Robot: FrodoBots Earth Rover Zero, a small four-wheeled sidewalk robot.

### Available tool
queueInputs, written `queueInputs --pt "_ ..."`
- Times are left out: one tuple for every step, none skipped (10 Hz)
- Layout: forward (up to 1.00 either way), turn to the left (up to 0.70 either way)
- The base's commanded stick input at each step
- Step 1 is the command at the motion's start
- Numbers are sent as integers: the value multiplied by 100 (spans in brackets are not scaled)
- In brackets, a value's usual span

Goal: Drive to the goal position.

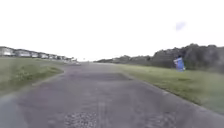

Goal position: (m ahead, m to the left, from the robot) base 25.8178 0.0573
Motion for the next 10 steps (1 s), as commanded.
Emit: queueInputs --pt "70 2" --pt "70 2" --pt "70 3" --pt "70 3" --pt "70 2" --pt "70 2" --pt "70 3" --pt "70 3" --pt "70 2" --pt "70 2"
